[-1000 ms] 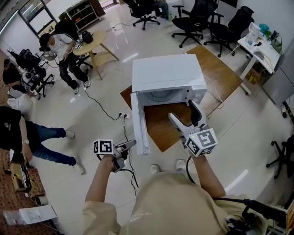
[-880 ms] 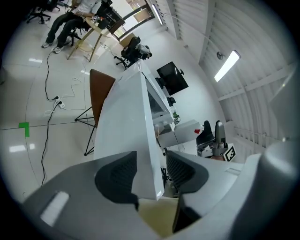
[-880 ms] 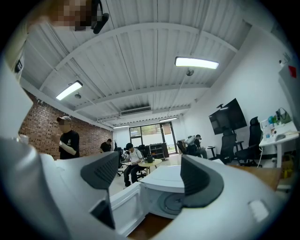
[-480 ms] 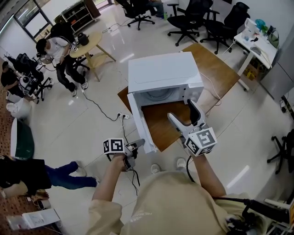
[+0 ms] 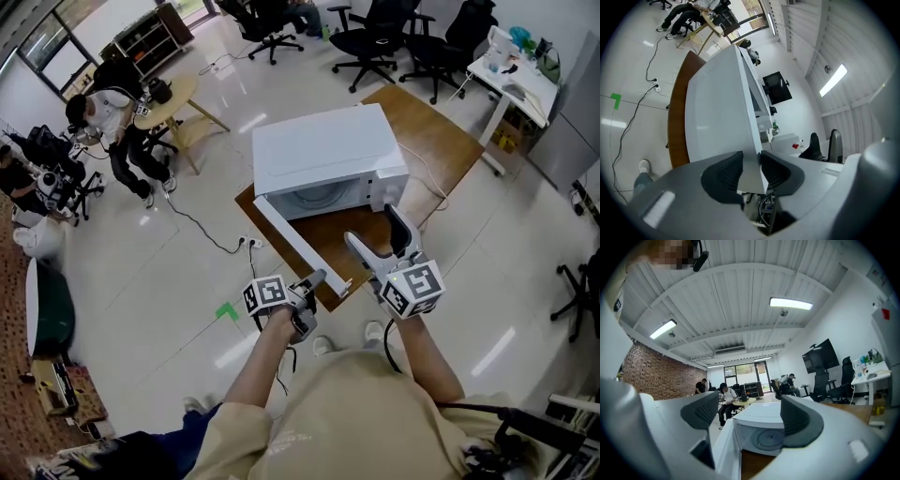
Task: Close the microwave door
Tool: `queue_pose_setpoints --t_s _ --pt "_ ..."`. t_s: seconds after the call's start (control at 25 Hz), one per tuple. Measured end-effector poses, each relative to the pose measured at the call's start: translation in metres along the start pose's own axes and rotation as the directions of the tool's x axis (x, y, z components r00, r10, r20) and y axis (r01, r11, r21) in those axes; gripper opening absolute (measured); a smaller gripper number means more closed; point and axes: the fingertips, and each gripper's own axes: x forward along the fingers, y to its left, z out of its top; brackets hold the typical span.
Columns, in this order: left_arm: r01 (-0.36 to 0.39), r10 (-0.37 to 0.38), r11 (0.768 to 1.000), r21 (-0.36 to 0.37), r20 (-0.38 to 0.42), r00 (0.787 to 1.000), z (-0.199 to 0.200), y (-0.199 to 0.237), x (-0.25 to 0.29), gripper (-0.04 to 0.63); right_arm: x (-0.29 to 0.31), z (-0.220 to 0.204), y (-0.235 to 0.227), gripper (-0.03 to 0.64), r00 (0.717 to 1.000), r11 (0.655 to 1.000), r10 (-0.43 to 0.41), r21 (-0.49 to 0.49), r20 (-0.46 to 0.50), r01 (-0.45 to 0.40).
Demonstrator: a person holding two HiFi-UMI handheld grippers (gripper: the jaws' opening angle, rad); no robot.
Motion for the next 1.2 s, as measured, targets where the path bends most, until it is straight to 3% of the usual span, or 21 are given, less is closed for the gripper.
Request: queue_pose_setpoints --t_s 0.32,0.76,1.2 --pt "0.042 -0.038 0.997 -0.057 0.069 0.997 0.01 -0.018 0.057 0.124 -0.009 0.003 -0.02 0.402 0.999 0.999 -0.047 0.006 -0.005 0.047" --pt "0.079 -0.071 0.992 -0.103 0.079 0.994 0.029 -0.031 0.09 0.12 -0.013 0.017 -0.022 0.4 0.998 0.998 -0.06 -0.003 0.001 0.06" --pt "0.079 -0.06 0.991 -0.106 0.178 0.982 0.058 -0.043 0.129 0.12 -0.026 0.034 -0.046 0.399 0.994 0.994 -0.111 -0.013 0.012 0.111"
